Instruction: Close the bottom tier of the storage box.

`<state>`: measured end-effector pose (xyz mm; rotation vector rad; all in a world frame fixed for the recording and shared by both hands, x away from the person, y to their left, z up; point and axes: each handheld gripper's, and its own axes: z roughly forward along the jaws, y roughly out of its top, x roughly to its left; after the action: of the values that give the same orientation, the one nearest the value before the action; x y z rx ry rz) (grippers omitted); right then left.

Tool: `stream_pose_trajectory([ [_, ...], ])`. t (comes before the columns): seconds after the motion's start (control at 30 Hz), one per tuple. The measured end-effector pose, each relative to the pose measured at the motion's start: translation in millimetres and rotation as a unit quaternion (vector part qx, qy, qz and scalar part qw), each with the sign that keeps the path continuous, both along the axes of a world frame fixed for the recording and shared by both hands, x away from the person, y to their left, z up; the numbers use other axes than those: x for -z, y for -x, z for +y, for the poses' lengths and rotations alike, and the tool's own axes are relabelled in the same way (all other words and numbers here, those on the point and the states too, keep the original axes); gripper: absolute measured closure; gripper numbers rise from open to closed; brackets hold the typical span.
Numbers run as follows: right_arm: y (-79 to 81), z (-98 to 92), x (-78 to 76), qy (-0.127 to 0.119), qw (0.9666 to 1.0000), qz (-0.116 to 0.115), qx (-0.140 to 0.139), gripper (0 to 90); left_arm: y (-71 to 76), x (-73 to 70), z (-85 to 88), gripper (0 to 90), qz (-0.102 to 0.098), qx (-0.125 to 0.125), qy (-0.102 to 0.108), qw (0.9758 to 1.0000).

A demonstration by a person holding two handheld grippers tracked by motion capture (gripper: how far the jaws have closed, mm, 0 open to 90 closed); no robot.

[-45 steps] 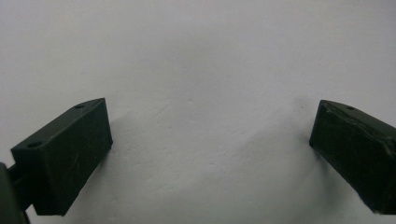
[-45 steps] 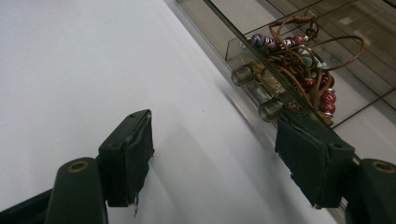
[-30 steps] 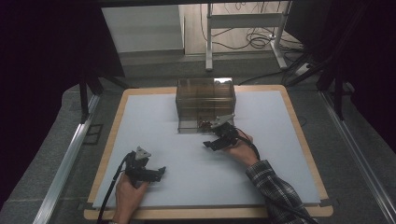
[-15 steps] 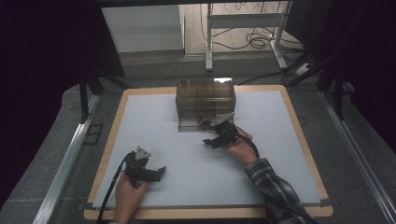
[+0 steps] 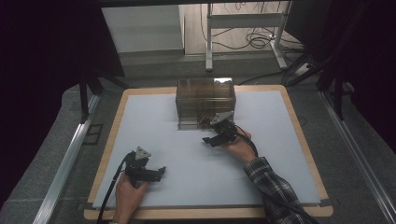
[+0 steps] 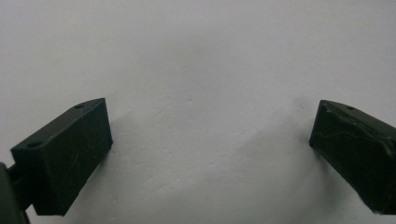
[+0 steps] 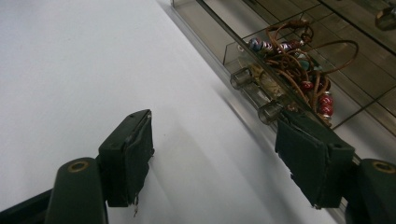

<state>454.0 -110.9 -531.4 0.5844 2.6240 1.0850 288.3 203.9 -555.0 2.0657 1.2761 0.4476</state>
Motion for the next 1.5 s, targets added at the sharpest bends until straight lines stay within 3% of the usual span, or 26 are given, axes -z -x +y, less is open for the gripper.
stream_pose_trajectory([
  [1.5,-33.3,5.0,-0.1,-0.013,0.9996,-0.003,0.026,25.4,-0.1,-0.1,0.2,0.0,0.0,0.001,-0.001,1.0],
])
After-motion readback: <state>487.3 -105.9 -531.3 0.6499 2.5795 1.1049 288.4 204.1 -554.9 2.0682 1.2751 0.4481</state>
